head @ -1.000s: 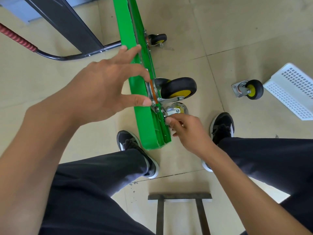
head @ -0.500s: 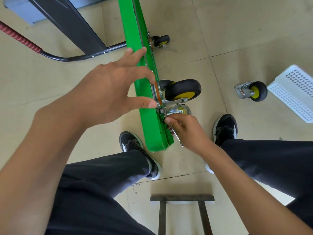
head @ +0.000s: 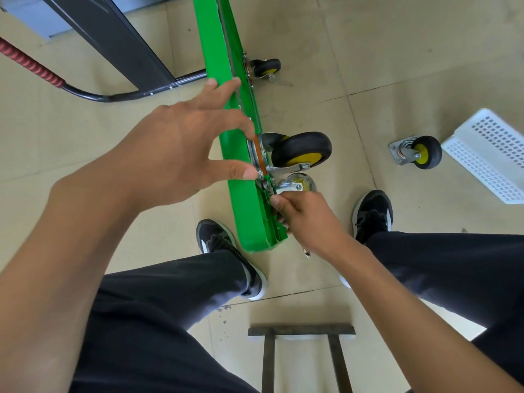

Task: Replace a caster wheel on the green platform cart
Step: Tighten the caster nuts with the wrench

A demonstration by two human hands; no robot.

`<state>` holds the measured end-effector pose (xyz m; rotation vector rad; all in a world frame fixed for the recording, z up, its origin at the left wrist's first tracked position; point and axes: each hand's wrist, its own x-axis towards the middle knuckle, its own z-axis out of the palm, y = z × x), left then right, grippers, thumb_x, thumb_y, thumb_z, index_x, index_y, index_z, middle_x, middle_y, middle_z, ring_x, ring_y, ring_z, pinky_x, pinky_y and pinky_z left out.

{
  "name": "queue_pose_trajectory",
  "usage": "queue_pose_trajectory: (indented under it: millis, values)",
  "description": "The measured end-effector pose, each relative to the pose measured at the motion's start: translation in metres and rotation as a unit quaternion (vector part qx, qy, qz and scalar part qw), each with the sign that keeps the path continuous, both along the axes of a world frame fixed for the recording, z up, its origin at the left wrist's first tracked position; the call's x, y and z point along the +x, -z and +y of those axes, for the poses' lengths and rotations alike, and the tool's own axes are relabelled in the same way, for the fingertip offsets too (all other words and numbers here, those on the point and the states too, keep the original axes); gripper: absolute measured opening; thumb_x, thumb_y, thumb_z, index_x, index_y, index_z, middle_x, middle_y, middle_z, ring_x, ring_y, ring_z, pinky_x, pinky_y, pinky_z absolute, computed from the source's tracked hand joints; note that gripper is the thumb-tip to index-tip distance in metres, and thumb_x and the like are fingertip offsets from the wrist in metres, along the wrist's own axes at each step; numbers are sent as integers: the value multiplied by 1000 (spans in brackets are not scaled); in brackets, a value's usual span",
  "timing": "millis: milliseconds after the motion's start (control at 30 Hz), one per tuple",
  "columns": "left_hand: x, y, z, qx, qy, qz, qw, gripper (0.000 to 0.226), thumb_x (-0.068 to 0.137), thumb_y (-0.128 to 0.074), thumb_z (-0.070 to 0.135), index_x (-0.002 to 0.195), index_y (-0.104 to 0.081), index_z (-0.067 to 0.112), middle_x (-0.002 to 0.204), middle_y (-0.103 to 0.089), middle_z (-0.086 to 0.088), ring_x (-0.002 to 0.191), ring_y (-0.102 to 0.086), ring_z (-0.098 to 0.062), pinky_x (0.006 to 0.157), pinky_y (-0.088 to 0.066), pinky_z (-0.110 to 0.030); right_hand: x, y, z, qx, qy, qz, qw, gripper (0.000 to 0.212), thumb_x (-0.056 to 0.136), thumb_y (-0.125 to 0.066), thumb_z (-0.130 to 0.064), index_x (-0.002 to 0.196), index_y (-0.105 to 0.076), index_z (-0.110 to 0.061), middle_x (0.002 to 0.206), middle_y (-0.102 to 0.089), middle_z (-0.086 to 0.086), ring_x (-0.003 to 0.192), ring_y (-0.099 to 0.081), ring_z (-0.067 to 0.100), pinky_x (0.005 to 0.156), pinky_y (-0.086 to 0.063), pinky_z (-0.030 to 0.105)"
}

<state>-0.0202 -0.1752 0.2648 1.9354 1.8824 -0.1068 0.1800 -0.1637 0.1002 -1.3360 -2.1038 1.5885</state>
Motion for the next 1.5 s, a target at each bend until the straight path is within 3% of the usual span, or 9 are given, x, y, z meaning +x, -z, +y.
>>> queue_pose_trajectory:
  millis: [133,233,333,567,667,833,1067,1233,1500]
  values:
    - [0,0,0,1,2,5,1000,70,65,-40,80,120,-57,42,167,-9,8,154,-11,-17,114,-30,-49,-8,-26,-3,15,34,-78,996,58,103,-46,-46,76,-68,-1,61,-61,13,54,-60,27,53,-44,36]
    - [-1,1,0,4,4,5,1000,70,65,-39,80,121,-58,41,167,-9,8,154,-11,-18,114,-31,-50,-13,-44,5,-128,58,-75,987,53,103,-49,-44,80,-67,1,59,-63,9,39,-59,18,42,-47,27]
    - [-2,2,-1,6,5,-1,1000,68,66,-40,79,120,-57,42,167,-10,7,154,-11,-18,114,-31,-51,-4,-48,11,-198,55,-45,978,49,103,-51,-42,83,-69,-1,61,-62,6,46,-57,14,45,-49,24]
    - [-2,2,0,5,6,0,1000,66,67,-41,79,120,-57,42,167,-9,8,154,-11,-18,115,-32,-51,14,-25,6,-68,59,-16,996,41,104,-49,-37,94,-75,-6,67,-59,-16,60,-60,-5,64,-59,36]
    - [-1,2,0,4,4,-2,1000,66,67,-41,79,120,-57,43,167,-9,8,154,-11,-17,115,-32,-51,12,-14,3,-37,19,-26,999,40,105,-47,-38,98,-74,-8,74,-63,-13,67,-61,2,77,-58,43]
    - [-1,1,0,1,2,-3,1000,67,66,-39,80,119,-57,43,167,-8,8,154,-10,-17,116,-31,-52,11,5,-1,4,15,-2,1000,40,104,-49,-39,92,-71,-7,80,-68,11,77,-65,25,73,-54,50]
    - [-1,2,0,6,9,1,1000,68,67,-40,79,121,-57,41,167,-8,6,154,-11,-20,115,-32,-53,6,10,-5,65,-3,41,997,25,104,-54,-29,98,-73,-14,80,-65,3,72,-55,15,65,-41,20]
    - [-2,3,0,6,6,-1,1000,67,67,-41,79,120,-57,41,167,-9,7,154,-11,-19,115,-32,-54,2,13,0,84,-29,17,996,38,106,-45,-35,88,-67,-10,79,-65,8,75,-59,25,69,-49,44]
    - [-2,3,0,4,4,0,1000,69,65,-40,80,120,-57,42,167,-9,7,154,-11,-18,114,-32,-53,-4,3,-3,65,-15,-16,998,38,106,-44,-33,77,-59,-14,74,-63,8,70,-57,24,62,-45,38]
